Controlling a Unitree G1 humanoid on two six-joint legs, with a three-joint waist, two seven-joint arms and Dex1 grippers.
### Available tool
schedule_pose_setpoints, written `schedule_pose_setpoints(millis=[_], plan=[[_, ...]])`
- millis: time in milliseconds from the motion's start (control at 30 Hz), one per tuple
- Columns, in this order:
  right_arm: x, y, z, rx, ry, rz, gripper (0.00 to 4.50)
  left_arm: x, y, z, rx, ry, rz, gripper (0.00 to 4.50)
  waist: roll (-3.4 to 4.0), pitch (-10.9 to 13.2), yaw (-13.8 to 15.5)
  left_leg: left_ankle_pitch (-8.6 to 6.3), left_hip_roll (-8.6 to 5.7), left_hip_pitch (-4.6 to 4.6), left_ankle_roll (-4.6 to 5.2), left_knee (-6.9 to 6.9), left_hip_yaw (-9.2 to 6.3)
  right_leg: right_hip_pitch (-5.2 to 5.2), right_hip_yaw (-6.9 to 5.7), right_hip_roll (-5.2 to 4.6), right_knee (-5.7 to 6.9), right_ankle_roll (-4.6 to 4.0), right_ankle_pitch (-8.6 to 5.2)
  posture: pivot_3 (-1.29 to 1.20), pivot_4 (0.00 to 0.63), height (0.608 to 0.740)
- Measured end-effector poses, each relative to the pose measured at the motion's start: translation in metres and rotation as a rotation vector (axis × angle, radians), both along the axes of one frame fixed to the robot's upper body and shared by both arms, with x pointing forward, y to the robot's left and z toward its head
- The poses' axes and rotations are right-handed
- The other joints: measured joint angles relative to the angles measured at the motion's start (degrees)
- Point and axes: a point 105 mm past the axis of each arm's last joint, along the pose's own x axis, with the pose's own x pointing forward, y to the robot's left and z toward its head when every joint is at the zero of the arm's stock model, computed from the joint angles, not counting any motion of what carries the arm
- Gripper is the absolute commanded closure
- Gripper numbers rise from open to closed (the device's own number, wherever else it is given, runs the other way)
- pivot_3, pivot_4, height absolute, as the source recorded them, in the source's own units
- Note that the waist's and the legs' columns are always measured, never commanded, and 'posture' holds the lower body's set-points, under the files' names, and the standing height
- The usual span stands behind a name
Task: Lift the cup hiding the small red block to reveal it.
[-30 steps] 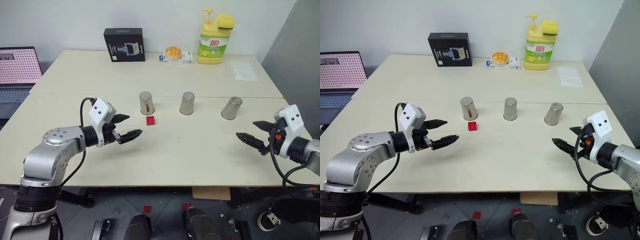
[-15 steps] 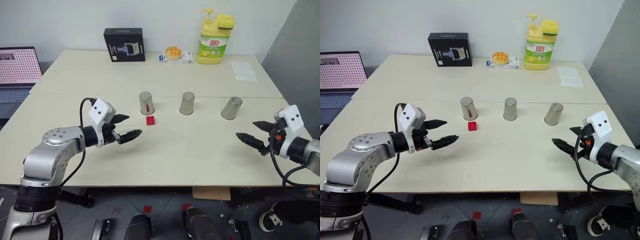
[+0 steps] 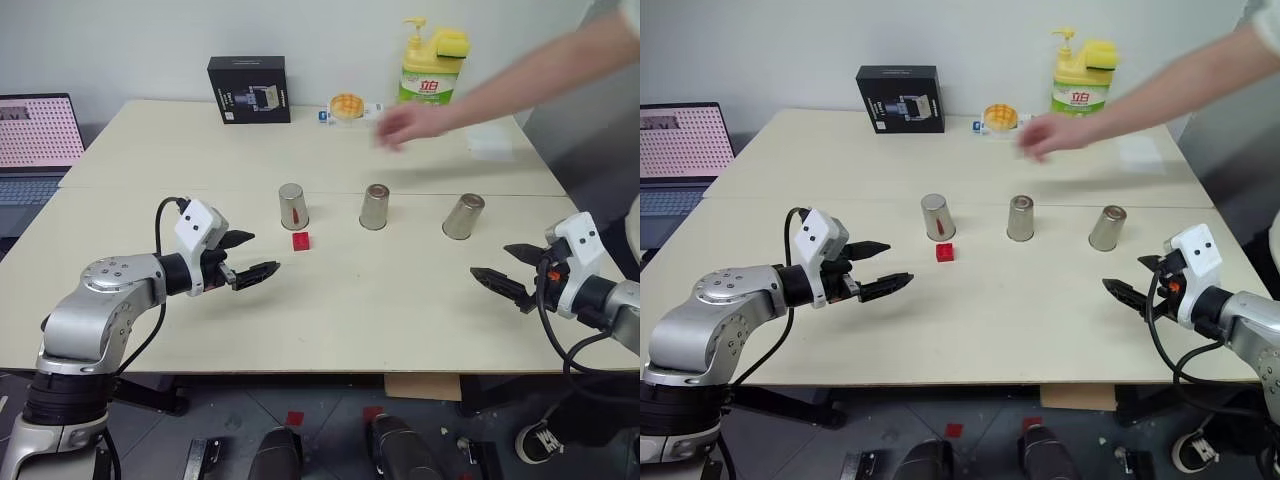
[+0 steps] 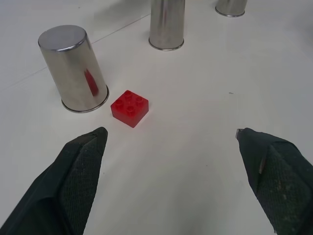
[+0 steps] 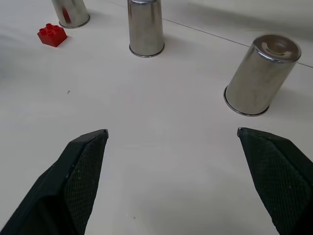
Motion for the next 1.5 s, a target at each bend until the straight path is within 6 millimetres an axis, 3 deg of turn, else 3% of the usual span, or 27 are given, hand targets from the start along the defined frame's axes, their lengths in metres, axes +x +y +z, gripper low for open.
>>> schedule_pose_setpoints(millis=[1500], plan=[[-0.0021,0.0058,-0.0032,-0.01,0.007,0.021,0.0,0.0023,-0.0063,0.0006,0.015,-0.013,-0.029,0.02,0.0,0.0,0.0,0.0,0.0,0.03,0.0,0.02,0.0,0.01,0.0,0.0,0.09,0.01,0.01,0.0,0.15,0.74]])
